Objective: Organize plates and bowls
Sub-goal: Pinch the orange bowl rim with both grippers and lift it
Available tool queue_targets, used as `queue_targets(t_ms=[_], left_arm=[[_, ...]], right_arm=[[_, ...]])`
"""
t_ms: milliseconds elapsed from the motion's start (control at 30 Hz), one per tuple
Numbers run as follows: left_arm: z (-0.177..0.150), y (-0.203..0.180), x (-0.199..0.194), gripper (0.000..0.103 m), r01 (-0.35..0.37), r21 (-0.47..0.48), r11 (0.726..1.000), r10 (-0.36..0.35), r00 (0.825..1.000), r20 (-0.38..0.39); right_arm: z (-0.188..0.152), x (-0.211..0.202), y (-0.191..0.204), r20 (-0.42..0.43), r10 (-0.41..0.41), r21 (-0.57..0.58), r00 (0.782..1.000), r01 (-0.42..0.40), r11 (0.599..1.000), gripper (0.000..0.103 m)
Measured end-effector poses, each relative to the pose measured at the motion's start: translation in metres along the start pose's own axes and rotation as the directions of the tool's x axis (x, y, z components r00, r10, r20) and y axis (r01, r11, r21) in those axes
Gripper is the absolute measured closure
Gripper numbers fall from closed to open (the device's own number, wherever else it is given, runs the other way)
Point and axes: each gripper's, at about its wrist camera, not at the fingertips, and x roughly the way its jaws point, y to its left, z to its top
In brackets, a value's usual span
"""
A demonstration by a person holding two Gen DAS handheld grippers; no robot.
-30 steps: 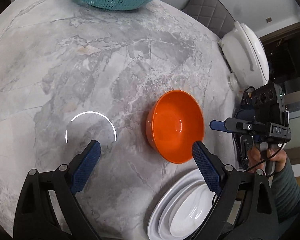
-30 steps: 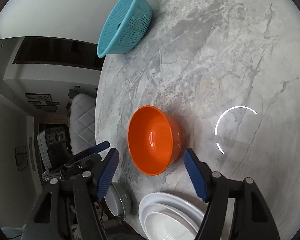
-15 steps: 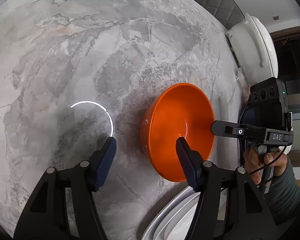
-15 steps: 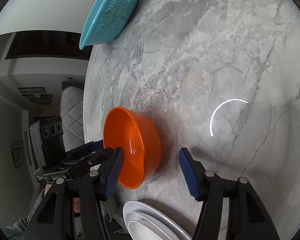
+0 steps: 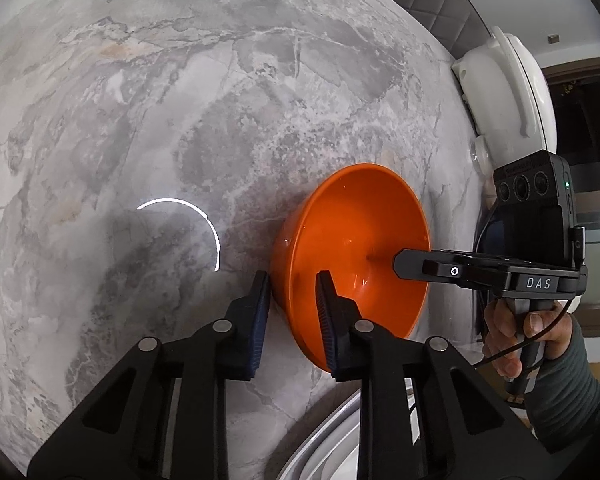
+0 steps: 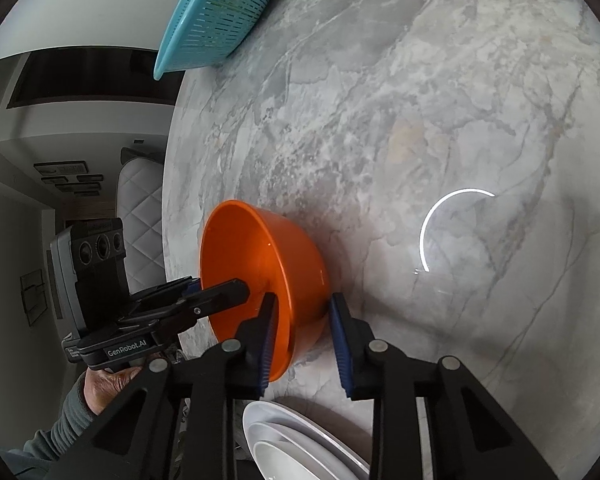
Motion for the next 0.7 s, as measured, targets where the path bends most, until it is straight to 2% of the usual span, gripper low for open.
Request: queue_targets(t_ms=[133, 367, 567, 700], left_arm=[[-0.001, 0.004, -0.003, 0.085, -0.001, -0.001, 1.0, 0.001, 1.0, -0.001], [-0.005, 0.005, -0.019, 0.086, 0.024, -0.016, 1.0, -0.024, 1.0, 0.007], [-0.021, 0.003, -0.059, 0.086, 0.026, -0.038, 0.999, -0.025, 0.999, 0.038], [-0.045, 0.01, -0.098, 0.086, 0.037, -0.058, 0.998, -0.032, 0.996, 0.082]], right_arm=[[0.001, 0.001, 0.001, -0.004, -0.011, 0.003, 1.0, 0.011, 1.0, 0.082], [0.001, -0.004, 0.008, 0.009, -0.031, -0.001, 0.999, 0.031, 1.0, 0.083], [-0.003, -0.009, 0.04, 0.004, 0.001, -0.034, 1.0, -0.001, 0.999, 0.084], [-0.014, -0.007, 0.074, -0.013, 0.02, -0.087, 1.0, -0.021, 0.996, 0.084]])
